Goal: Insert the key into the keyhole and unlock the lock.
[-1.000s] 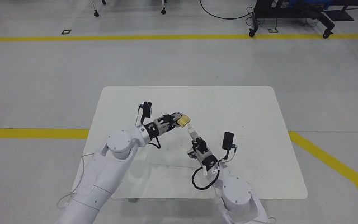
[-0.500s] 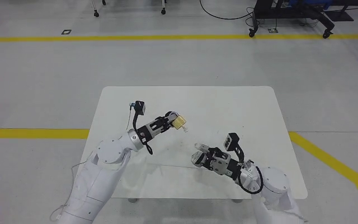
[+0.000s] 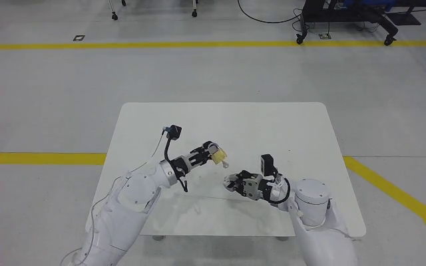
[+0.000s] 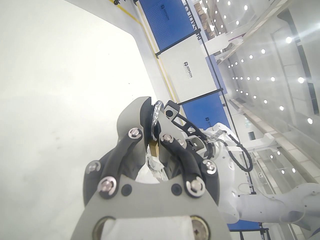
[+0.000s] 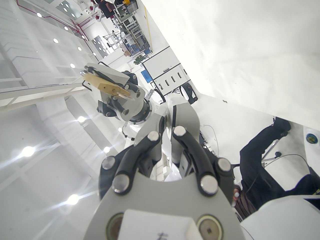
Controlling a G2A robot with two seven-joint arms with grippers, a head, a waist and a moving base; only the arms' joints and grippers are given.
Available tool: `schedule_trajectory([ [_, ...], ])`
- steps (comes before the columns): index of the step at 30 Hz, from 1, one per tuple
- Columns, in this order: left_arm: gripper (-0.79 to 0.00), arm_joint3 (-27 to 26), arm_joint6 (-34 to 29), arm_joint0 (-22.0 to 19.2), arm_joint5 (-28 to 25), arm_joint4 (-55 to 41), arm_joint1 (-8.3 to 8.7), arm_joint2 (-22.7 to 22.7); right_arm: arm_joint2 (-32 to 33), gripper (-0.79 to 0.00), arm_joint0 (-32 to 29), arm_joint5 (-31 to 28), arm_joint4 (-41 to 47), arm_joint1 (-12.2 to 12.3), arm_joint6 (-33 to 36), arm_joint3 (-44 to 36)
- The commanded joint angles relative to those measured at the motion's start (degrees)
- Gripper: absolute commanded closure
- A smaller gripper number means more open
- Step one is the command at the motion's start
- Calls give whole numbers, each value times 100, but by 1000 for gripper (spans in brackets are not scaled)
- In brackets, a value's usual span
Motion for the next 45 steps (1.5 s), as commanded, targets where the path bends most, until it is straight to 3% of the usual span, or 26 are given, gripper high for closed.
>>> schedule_trajectory([
  [1,0,-16,-176,-13,42,-67,0,40,-21,0,12,3,25,18,-23,6],
  [19,0,-60,-458,-45,187,31,26,131,-112,0,8,-82,298,183,-182,-34],
  [25,0,22,-231,-46,359,-653,16,-110,-23,0,-98,-345,566,237,-105,-103],
  [26,0,27,-251,-37,386,-771,14,-127,6,-80,-133,-429,626,247,-70,-111],
  [28,0,36,-326,-32,528,-897,12,-125,54,-126,-203,-566,677,273,-1,-123],
  [29,0,36,-326,-32,528,-897,12,-125,80,-209,-235,-608,685,288,30,-132],
  [30,0,36,-326,-32,528,-897,12,-125,103,-342,-267,-643,687,304,64,-148],
  [31,0,36,-326,-32,528,-897,12,-125,111,-742,-279,-654,689,309,75,-153],
  [32,0,36,-326,-32,528,-897,12,-125,111,-785,-279,-654,689,309,75,-153],
  [39,0,30,-248,-2,542,-870,13,-132,61,-785,-312,-844,682,309,7,-201],
  [42,0,-39,-7,146,548,-1193,-6,-168,-29,-443,-394,-1366,644,306,-268,-267],
  [43,0,-14,-2,170,483,-1394,-12,-205,-66,-382,-420,-1520,697,299,-355,-274],
  [45,0,56,-14,191,368,-1616,-20,-234,-126,-336,-442,-1770,834,283,-529,-259],
])
